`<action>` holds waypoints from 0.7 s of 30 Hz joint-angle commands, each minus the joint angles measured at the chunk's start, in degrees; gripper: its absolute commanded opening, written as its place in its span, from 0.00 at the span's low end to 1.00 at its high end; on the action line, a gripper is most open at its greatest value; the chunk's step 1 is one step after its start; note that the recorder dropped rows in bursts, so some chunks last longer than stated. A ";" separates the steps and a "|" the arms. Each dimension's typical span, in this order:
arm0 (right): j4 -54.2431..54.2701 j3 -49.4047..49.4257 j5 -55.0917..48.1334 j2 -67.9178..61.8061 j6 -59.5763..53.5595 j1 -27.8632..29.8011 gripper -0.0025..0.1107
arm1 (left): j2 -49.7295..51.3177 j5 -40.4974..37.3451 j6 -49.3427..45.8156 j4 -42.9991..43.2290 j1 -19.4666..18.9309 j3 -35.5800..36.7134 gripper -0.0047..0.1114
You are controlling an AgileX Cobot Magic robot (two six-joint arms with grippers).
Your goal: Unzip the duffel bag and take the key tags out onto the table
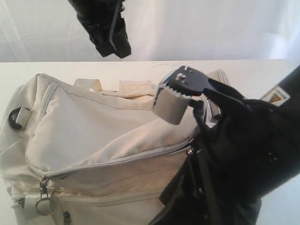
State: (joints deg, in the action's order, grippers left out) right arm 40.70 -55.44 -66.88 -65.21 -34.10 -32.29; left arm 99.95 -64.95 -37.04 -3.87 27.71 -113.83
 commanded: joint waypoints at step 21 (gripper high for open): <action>0.15 0.26 12.25 5.05 3.10 0.33 0.46 | -55.72 -5.02 16.85 -20.96 -8.32 57.12 0.04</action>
State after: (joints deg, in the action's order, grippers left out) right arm 40.50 -55.44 -56.45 -60.46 -31.03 -32.29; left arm 48.56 -64.95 -21.61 -21.08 19.41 -61.57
